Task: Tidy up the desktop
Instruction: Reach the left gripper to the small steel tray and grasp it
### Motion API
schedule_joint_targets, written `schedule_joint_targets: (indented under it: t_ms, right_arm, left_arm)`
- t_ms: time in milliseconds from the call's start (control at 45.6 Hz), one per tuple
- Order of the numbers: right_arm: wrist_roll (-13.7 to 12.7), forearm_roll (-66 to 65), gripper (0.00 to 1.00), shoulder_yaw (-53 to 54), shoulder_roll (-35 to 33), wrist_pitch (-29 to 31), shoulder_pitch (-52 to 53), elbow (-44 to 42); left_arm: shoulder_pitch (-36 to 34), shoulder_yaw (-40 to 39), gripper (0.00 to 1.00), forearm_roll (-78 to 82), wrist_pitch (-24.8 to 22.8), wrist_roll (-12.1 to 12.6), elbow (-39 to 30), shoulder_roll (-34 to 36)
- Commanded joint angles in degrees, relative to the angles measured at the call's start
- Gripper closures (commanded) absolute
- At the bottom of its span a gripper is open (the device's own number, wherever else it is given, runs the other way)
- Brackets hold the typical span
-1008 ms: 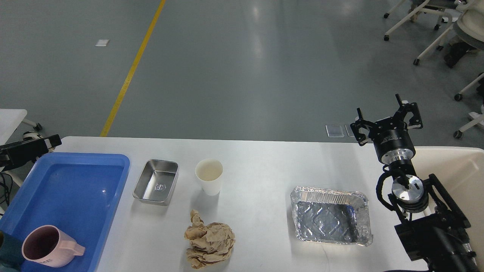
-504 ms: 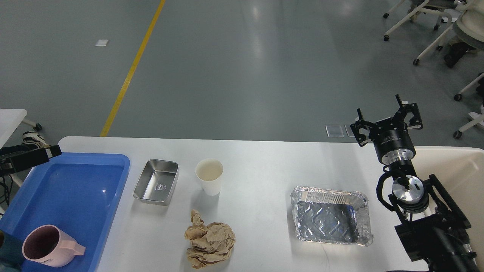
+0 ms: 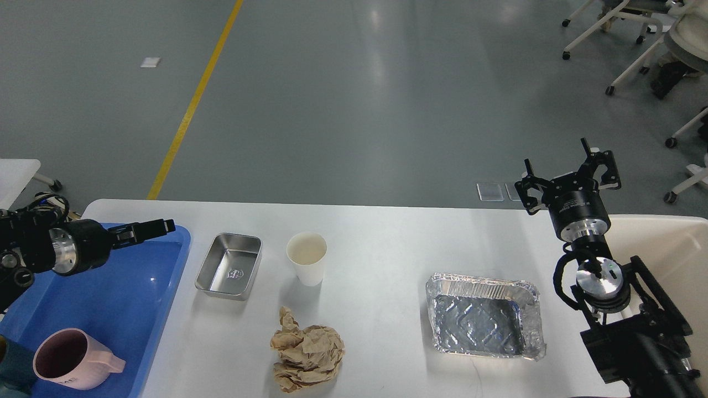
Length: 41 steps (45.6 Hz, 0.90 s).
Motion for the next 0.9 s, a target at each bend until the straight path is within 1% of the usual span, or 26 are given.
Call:
schedule_joint_targets:
  t_ms: [0,66,175,438,591,657,701,832,854,876]
  right_arm:
    - [0.0,0.0,0.00,0.1,0.0,0.1,-0.4,0.0]
    - [0.0,0.0,0.00,0.1,-0.1,0.2,-0.4,0.0]
    - [0.0,0.0,0.00,0.1,-0.1,0.2,-0.4,0.0]
    - [0.0,0.0,0.00,0.1,-0.3,0.4,-0.4,0.0]
    - [0.0,0.0,0.00,0.2,-0.7,0.4,-0.4,-0.1]
    - [0.0,0.0,0.00,0.3,-1.2,0.4,-0.4,-0.1]
    - [0.0,0.0,0.00,0.5,-1.3,0.4,-0.4,-0.1]
    - [0.0,0.0,0.00,0.6,-1.3,0.4,-0.4,-0.1]
    - [0.0,0.0,0.00,0.7,-1.3,0.4,-0.4,-0.1]
    - [0.0,0.0,0.00,0.7,-1.3,0.4,-0.4,-0.1]
  left_arm:
    - [-0.5,0.2,0.03,3.6,1.3,0.0,2.8,-4.1]
    - [-0.5,0.3,0.03,5.1,2.6,0.0,4.5,-6.0]
    - [-0.6,2.8,0.03,5.9,4.3,-0.1,7.7,-7.9]
    - [-0.8,8.7,0.04,5.6,10.2,-0.4,10.0,-9.4]
    - [-1.3,9.1,0.06,6.2,11.0,-0.4,12.4,-12.0]
    - [-1.4,10.5,0.07,6.2,11.4,-0.4,13.6,-13.1]
    - [-1.7,11.9,0.09,6.1,12.5,-0.4,14.6,-13.8]
    - [-3.1,16.7,0.13,5.9,18.1,-0.4,17.4,-15.5]
    - [-3.4,17.7,0.15,5.7,18.5,-0.3,17.6,-15.5]
    - [-4.1,19.5,0.23,5.4,18.8,-0.2,18.2,-15.5]
